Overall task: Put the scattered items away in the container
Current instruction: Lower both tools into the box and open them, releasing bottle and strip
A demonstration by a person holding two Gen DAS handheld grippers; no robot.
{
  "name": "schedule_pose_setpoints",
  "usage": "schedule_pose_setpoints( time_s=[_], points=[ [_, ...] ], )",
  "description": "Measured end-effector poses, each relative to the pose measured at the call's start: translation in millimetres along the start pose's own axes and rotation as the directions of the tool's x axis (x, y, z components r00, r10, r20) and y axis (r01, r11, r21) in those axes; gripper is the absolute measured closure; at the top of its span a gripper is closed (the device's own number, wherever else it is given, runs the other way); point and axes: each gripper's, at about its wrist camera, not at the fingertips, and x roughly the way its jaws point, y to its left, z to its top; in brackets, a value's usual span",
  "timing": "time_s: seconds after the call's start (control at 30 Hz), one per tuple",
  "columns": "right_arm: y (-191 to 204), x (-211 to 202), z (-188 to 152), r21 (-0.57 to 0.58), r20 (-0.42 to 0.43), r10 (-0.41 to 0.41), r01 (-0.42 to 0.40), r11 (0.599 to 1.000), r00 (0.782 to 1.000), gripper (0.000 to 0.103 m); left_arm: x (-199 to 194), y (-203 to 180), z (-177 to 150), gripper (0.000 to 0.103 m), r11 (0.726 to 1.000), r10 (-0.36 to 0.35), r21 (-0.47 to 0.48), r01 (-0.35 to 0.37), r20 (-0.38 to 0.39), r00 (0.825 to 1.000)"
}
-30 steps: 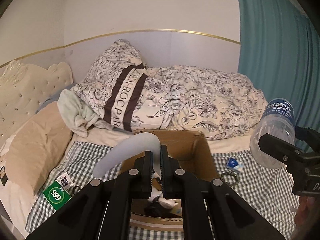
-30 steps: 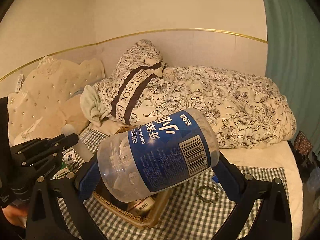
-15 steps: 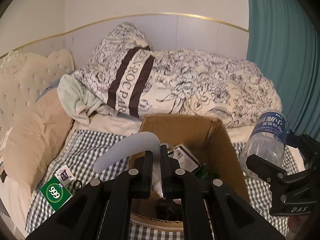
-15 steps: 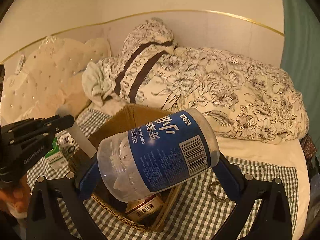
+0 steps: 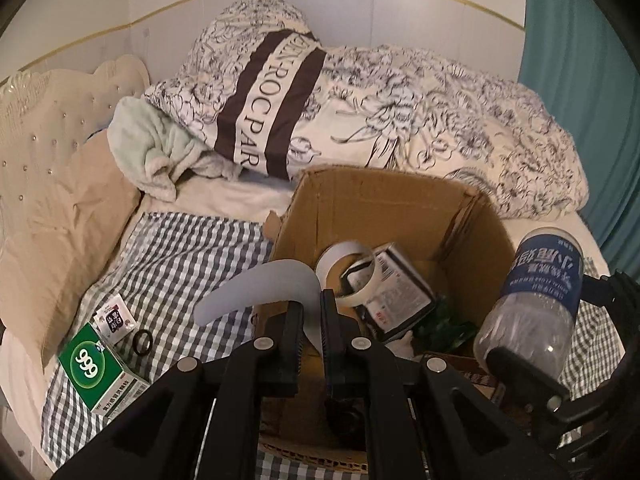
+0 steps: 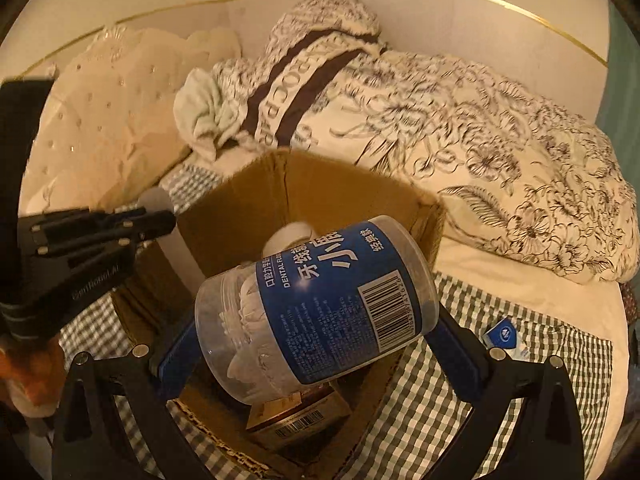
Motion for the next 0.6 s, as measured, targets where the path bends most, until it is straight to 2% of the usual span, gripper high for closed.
schedule_pose_setpoints(
  time_s=[0.2, 0.37, 0.4, 0.43, 0.5, 0.6],
  points=[
    [6, 18, -9, -0.039, -0.048, -0.003, 0.001, 0.999, 0.999, 0.001, 11, 0, -2, 0.089, 1.0, 0.011, -0.011, -0.012, -0.037, 0.999],
    [6, 23, -12, -0.045, -0.069, 0.017, -0.02, 0.999, 0.997, 0.001, 14, -3, -3, 0.078, 1.0, 0.007, -0.023, -0.008, -0.057, 0.998],
    [6, 25, -13, -0.048, -0.077, 0.021, -0.025, 0.999, 0.997, 0.001, 14, -3, -2, 0.07, 1.0, 0.006, -0.029, -0.007, -0.057, 0.998],
    [8, 26, -14, -0.054, -0.087, 0.022, -0.027, 0.998, 0.996, 0.001, 14, -2, -2, 0.056, 0.999, 0.005, -0.035, -0.007, -0.058, 0.998],
    [11, 26, -16, -0.068, -0.092, 0.019, -0.025, 0.997, 0.996, 0.001, 10, -2, 0, 0.043, 0.999, 0.009, -0.05, -0.011, -0.047, 0.999],
    [13, 19, -14, -0.085, -0.062, 0.009, -0.014, 0.996, 0.998, 0.001, 1, -1, 3, 0.041, 0.998, 0.015, -0.058, -0.017, -0.022, 1.0]
  ],
)
